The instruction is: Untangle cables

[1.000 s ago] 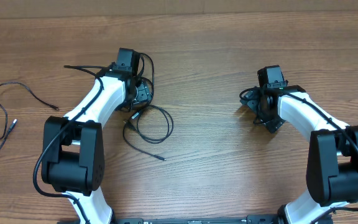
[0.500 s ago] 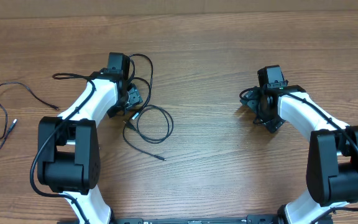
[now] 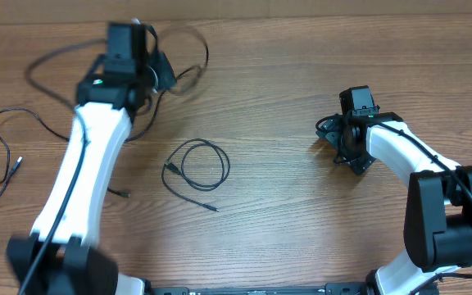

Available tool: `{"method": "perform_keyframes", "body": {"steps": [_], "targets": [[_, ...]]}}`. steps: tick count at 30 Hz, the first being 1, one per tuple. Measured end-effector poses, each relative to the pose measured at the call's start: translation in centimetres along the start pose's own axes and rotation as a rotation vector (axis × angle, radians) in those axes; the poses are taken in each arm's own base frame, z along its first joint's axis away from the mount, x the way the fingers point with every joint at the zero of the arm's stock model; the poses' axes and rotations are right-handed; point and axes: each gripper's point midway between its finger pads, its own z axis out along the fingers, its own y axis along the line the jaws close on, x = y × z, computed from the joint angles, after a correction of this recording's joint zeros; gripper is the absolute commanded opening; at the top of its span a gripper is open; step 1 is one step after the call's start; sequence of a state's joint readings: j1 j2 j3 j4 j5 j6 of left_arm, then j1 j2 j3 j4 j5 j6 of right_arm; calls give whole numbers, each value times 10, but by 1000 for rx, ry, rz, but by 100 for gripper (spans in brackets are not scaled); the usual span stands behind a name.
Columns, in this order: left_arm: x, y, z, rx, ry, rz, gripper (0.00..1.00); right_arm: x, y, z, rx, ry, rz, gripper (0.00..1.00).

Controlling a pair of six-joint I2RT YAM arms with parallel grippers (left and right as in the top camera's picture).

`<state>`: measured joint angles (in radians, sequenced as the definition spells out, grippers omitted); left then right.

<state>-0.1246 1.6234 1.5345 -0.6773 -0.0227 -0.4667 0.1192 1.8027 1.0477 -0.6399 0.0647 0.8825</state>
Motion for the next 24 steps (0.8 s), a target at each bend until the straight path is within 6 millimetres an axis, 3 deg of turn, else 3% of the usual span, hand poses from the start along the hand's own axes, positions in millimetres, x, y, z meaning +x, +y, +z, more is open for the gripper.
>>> {"method": "perform_keyframes", "body": {"steps": [1,4,5,8,13,16,18,22,23,24], "targets": [[-27,-7,-28,21,-106,0,4,0,0,0,-1,0,-1,100],[-62,1,-75,-40,-279,-9,4,0,0,0,0,1,-1,100],[-62,8,-78,-78,-282,-4,4,0,0,0,0,1,0,100],[-37,33,-69,-201,-180,14,4,0,1,0,-3,2,-1,100],[-32,38,-59,-230,-154,19,4,1,1,0,-3,4,-1,100],[-5,54,-58,-300,-50,32,4,1,1,0,-4,4,0,100],[17,66,-48,-341,22,29,4,1,1,0,-5,4,0,100],[101,96,15,-424,311,51,13,1,1,0,-4,4,0,100],[124,106,29,-457,396,56,19,1,1,0,-5,4,-1,100],[135,110,35,-472,438,55,32,1,1,0,-5,4,-1,100]]}}
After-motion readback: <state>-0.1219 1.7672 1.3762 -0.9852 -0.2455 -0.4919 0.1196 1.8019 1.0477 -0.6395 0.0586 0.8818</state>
